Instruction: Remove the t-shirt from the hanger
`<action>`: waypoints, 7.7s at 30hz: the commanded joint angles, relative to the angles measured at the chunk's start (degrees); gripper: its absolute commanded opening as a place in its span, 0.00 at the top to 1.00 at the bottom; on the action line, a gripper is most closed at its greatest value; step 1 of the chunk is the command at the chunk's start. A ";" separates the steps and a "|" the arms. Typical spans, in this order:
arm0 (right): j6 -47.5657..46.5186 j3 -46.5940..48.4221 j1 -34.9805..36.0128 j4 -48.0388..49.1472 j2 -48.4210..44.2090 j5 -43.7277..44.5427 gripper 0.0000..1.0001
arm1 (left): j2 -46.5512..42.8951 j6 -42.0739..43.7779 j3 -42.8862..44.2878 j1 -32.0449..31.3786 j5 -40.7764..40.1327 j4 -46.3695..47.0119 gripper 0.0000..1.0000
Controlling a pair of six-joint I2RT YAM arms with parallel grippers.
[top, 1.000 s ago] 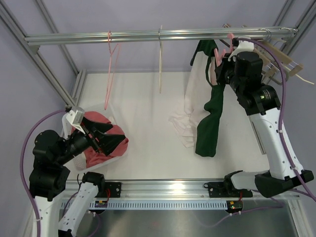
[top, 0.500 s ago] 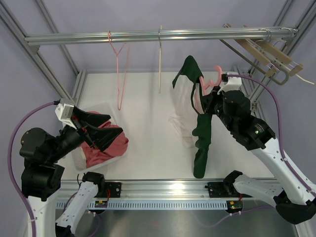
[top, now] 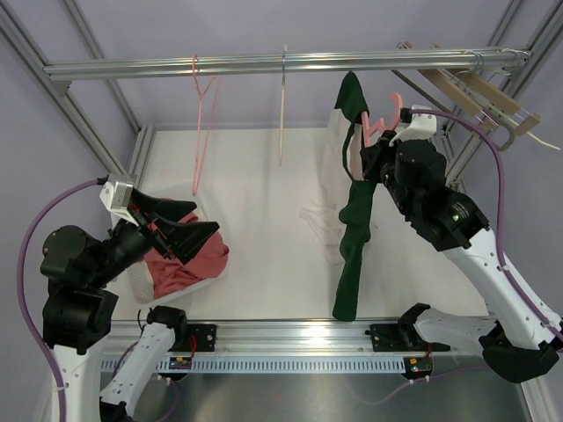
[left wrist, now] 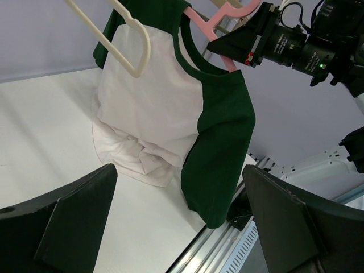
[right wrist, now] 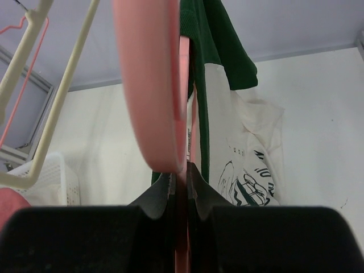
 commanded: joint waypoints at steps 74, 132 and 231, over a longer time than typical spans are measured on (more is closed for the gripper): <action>1.87 6.08 0.38 17.44 -1.71 -11.17 1.00 | 52.50 6.55 2.87 -78.27 -67.55 28.68 1.00; 8.36 7.59 2.32 -11.66 -41.17 -40.07 1.00 | 46.51 47.32 12.18 -68.16 -74.22 54.95 0.26; -18.09 40.99 -9.19 -6.56 35.38 -13.45 1.00 | 8.02 37.24 -6.72 -23.78 -99.36 19.92 1.00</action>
